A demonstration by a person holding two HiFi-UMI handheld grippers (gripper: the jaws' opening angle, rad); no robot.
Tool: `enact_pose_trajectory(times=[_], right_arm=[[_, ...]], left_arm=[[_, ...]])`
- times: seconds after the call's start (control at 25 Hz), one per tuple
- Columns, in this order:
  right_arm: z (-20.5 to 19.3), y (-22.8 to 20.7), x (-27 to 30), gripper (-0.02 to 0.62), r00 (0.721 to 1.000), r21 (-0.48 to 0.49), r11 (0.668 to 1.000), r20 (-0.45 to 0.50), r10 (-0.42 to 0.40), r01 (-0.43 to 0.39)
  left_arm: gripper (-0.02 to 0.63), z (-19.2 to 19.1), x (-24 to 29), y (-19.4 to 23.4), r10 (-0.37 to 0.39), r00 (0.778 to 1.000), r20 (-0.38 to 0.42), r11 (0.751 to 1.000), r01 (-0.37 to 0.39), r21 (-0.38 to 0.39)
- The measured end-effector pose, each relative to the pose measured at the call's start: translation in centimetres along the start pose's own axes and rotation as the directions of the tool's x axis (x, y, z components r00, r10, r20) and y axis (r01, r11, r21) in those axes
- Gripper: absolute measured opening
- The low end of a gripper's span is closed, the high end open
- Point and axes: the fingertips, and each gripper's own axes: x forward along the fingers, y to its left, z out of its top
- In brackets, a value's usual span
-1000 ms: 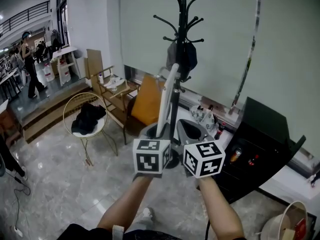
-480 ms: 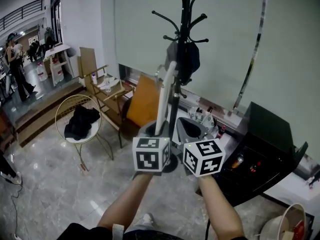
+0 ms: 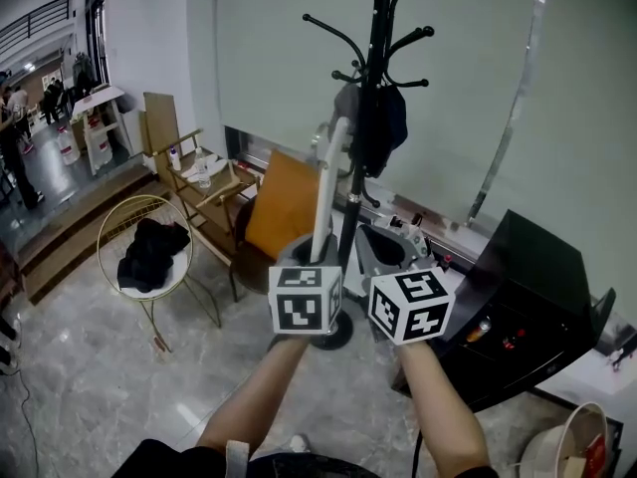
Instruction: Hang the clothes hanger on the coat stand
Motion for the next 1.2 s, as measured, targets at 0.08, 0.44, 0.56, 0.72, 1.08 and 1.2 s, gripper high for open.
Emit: enact_pose_trajectory(times=[0.08,0.44,0.56,0.72,1.08,1.2], right_arm=[[-0.2,-0.1,1.2,-0.006,1.000,0.002,1.000,-0.005,0.000,0.001],[-0.2,-0.6,5.1,-0.006,1.000,-0.011,1.000,-0.003,-0.015,0.015],[-0.4,-1.2,6.1,-0.006,1.000,-0.013,1.000,0.002,-0.015,0.015],[-0.5,-2.1,7.1,-0.006,1.000,-0.013,1.000,0.011,-0.004,0.004],[-0.9,-5.6,9.8,-0.006,0.997,-0.014,0.997,0.027,0.072,-0.072],[-0.9,-7.2,10.8,-0.006,0.993,-0.020,0.993,0.023,0.118,-0.117]], left_arm=[[0.061,-0.1,0.9,0.9,-0.002,1.000,-0.006,1.000,0.002,-0.001],[0.061,0.3,4.2,3.8,-0.012,1.000,0.005,1.000,0.012,-0.012],[0.061,0.3,5.2,4.1,-0.013,1.000,0.012,1.000,0.013,-0.008],[0.061,0.5,6.7,4.5,0.001,1.000,0.013,1.000,-0.001,-0.001],[0.061,0.3,10.5,4.9,0.087,0.996,0.012,0.996,-0.087,0.008],[0.061,0.5,11.9,4.8,0.132,0.991,0.016,0.991,-0.132,-0.001]])
